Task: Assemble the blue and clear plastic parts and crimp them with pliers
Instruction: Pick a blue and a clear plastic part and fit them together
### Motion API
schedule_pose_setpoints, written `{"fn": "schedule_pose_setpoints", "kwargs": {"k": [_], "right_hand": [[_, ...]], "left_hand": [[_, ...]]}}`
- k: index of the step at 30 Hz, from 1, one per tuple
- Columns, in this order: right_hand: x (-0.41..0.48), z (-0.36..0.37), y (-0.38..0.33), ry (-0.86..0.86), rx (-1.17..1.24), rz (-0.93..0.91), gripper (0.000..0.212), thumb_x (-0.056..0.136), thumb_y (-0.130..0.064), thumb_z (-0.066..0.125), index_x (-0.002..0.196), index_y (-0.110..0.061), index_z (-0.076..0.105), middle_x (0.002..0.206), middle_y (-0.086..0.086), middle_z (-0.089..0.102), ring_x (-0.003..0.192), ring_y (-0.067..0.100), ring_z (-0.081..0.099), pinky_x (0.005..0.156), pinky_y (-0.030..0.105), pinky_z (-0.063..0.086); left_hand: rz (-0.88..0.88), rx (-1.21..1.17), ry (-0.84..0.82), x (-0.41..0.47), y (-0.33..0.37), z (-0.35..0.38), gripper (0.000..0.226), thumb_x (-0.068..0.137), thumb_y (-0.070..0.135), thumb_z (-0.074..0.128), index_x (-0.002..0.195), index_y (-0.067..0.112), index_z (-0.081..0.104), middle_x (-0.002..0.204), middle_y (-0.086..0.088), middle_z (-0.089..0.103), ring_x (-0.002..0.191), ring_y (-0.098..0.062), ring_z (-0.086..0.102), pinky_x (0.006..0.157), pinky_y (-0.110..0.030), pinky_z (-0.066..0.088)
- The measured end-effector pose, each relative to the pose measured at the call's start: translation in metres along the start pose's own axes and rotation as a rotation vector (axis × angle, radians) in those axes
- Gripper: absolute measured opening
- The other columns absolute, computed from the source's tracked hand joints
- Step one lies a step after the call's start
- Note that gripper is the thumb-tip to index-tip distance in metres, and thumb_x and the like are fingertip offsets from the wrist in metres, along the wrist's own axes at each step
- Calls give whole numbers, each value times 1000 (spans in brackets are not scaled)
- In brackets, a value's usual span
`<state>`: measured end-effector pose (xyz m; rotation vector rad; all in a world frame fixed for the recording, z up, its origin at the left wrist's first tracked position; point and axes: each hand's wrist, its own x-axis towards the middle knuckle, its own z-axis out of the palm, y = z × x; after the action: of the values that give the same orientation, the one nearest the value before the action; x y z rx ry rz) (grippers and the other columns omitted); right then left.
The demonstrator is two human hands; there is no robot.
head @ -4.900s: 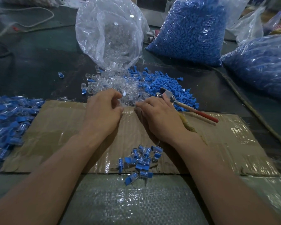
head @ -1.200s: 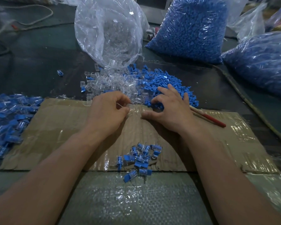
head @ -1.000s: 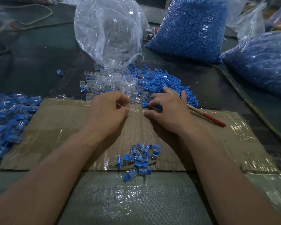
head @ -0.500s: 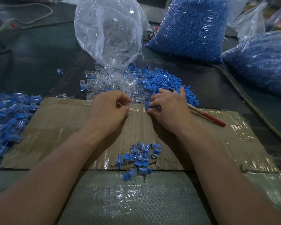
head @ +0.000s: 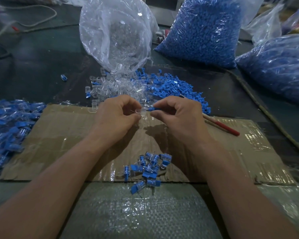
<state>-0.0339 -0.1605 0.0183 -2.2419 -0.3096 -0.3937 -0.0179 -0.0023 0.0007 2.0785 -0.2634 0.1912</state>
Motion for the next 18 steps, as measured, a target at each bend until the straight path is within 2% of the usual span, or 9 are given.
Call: {"fn": "schedule_pose_setpoints", "kwargs": {"k": [4, 7, 10, 13, 18], "right_hand": [[-1, 1, -2, 31, 27, -14, 18, 80, -7, 67, 98, -9, 71, 85, -10, 63, 74, 0, 61, 77, 10, 48], [-1, 0, -2, 63, 35, 1, 15, 82, -8, 66, 96, -11, 70, 78, -15, 61, 72, -4, 59, 73, 7, 47], [-2, 1, -2, 95, 70, 22, 10, 81, -10, 67, 90, -12, 70, 74, -20, 60, 74, -1, 60, 69, 7, 46], [-3, 1, -2, 75, 74, 25, 7, 81, -10, 68, 88, -12, 70, 72, -17, 60, 70, 3, 61, 66, 11, 49], [-5, 1, -4, 75, 51, 30, 4, 79, -16, 70, 77, -16, 67, 67, -14, 61, 65, 5, 60, 60, 15, 49]], "left_hand": [[-93, -328, -88, -2, 4, -3, 28, 76, 2, 68, 81, 29, 68, 72, 2, 70, 59, 0, 62, 55, -13, 48], [-225, -642, -152, -2, 4, -5, 20, 70, 5, 65, 85, 18, 70, 75, -5, 71, 64, -12, 65, 56, -23, 55], [-195, -633, -180, -1, 1, -4, 20, 66, 10, 65, 86, 12, 64, 72, -3, 70, 67, -13, 66, 64, -27, 58], [-180, -666, -209, -1, 0, -4, 20, 63, 14, 65, 83, 14, 67, 72, -5, 71, 64, -10, 65, 59, -19, 54], [-135, -659, -209, 0, -1, -2, 21, 64, 11, 64, 85, 11, 65, 71, -2, 71, 64, -7, 66, 58, -15, 51]]}}
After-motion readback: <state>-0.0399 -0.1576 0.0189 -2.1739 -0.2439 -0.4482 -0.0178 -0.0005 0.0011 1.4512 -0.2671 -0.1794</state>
